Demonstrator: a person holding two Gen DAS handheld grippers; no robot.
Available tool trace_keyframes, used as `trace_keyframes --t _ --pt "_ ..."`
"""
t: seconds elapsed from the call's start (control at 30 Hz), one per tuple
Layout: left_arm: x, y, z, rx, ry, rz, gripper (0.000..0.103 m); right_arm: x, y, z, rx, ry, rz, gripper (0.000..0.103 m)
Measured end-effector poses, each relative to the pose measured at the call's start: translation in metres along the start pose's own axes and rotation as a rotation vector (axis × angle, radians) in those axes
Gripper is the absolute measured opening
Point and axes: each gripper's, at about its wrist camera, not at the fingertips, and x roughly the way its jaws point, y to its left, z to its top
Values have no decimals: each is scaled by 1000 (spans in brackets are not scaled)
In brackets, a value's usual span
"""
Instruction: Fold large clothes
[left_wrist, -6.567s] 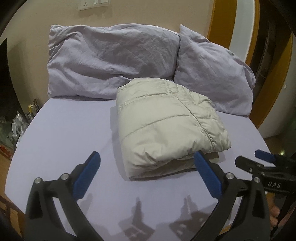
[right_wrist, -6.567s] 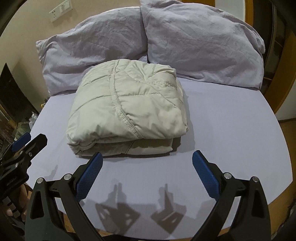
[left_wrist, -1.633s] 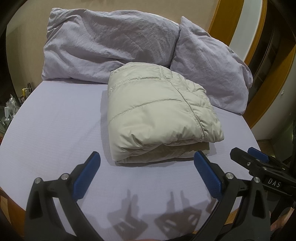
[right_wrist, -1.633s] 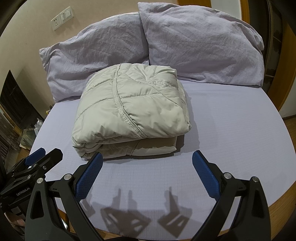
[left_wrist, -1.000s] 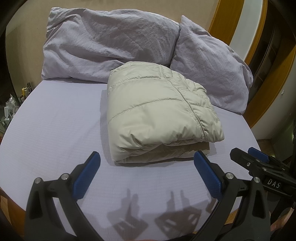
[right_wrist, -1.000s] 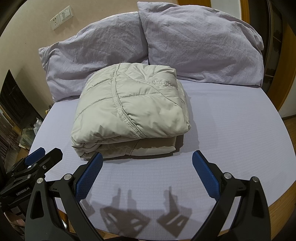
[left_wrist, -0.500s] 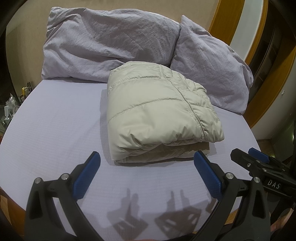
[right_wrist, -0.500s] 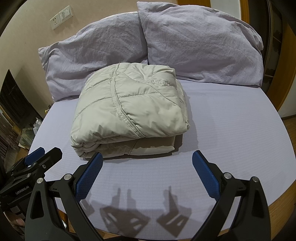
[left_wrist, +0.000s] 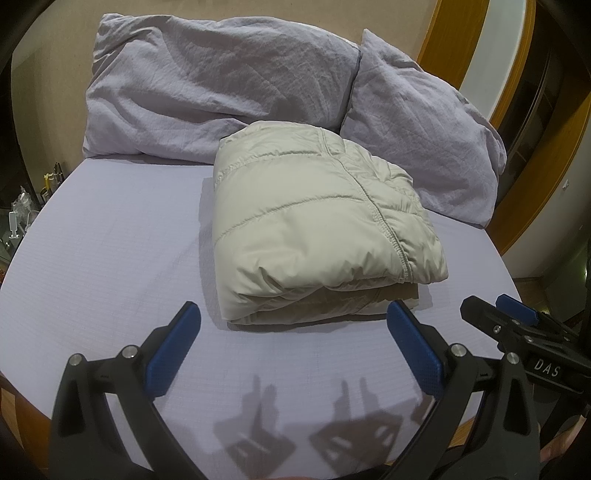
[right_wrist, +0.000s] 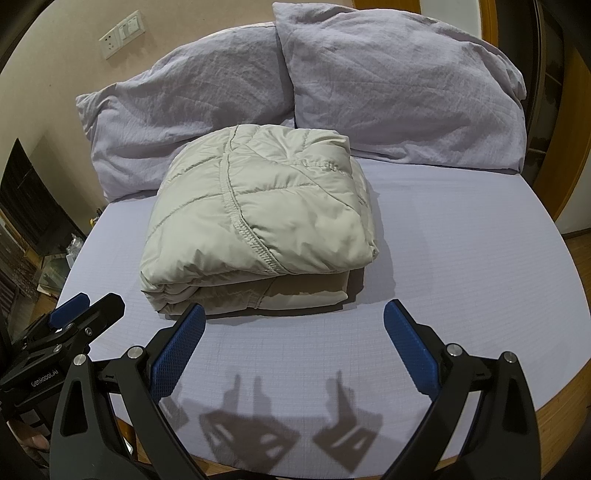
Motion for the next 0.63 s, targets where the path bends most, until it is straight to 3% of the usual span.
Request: trace_keyframes --t 0.63 --pt "0 -2 1 0 3 7 98 1 -3 -1 1 2 0 99"
